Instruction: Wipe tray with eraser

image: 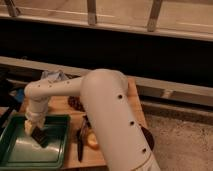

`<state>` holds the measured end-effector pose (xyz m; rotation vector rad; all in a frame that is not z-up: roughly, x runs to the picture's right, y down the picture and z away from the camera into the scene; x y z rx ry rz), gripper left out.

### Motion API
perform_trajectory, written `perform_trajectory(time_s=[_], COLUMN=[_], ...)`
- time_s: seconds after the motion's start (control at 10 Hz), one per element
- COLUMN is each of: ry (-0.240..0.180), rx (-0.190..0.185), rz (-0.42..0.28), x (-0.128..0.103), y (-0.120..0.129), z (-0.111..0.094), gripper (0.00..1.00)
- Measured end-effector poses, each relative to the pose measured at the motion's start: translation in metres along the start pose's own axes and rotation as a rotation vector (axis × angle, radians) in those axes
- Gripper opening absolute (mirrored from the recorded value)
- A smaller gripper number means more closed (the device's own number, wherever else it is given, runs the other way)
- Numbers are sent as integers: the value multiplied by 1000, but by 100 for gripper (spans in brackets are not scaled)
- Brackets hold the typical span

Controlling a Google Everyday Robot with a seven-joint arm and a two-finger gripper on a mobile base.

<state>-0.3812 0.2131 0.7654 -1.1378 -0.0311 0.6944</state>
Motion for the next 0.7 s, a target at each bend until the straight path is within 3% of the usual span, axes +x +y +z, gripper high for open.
perform_trajectory(time_s=[0.2, 0.4, 0.7], ry=[15, 18, 2], rx=[-27, -47, -18], rz=[8, 43, 66], x=[12, 42, 83], y=[16, 22, 9], z=[18, 27, 6], gripper=[0, 0, 0])
